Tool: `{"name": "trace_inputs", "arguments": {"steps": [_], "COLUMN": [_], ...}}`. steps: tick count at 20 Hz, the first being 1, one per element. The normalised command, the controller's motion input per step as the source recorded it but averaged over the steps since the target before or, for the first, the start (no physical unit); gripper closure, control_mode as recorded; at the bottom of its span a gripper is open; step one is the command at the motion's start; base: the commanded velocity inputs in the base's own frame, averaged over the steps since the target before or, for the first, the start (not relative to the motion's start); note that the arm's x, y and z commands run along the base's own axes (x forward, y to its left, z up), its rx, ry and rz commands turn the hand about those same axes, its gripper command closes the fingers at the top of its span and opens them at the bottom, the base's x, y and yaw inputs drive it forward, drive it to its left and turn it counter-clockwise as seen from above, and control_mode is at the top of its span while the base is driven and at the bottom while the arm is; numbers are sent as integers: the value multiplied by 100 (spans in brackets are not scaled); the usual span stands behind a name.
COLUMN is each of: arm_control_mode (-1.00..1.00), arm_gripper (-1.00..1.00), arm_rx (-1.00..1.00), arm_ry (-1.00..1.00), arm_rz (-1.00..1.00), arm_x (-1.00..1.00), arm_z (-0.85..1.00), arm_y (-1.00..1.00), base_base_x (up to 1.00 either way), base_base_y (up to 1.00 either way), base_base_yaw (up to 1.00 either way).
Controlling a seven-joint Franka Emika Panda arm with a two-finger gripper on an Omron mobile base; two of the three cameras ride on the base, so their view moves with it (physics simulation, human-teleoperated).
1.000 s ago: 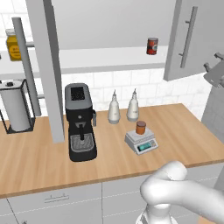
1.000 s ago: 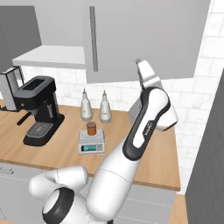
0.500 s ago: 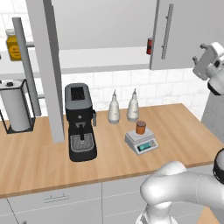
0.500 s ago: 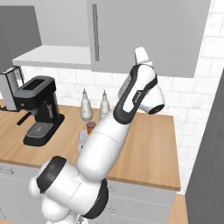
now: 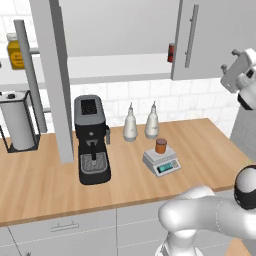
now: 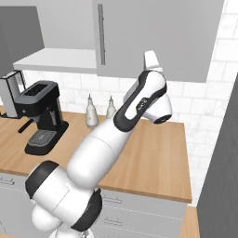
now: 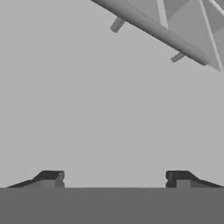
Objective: Pick the jam and place it on the digital scale for weighing, and close the cabinet.
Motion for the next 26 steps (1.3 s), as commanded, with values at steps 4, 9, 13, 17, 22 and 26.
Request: {"name": "trace_inputs", "arguments": {"steps": [4, 9, 13, 17, 22, 26], "arm_control_mode": [-100, -100, -100, -100, -100, -100], "arm_gripper": [-100, -100, -100, -100, -100, -100], "arm_rx": [0, -5, -1, 0, 0, 0], "arm_ry": [0, -7, -16, -11, -1, -17], "arm_rz": [-1, 0, -2, -4, -2, 0], "arm_x": [-62, -97, -86, -79, -52, -13], "arm_z": [34, 17, 48, 51, 41, -15], "arm_y": [37, 87, 96, 100, 100, 100], "base_base_x": [0, 0, 0, 0, 0, 0], "base_base_y": [0, 0, 0, 0, 0, 0], "base_base_yaw": [0, 0, 0, 0, 0, 0]}}
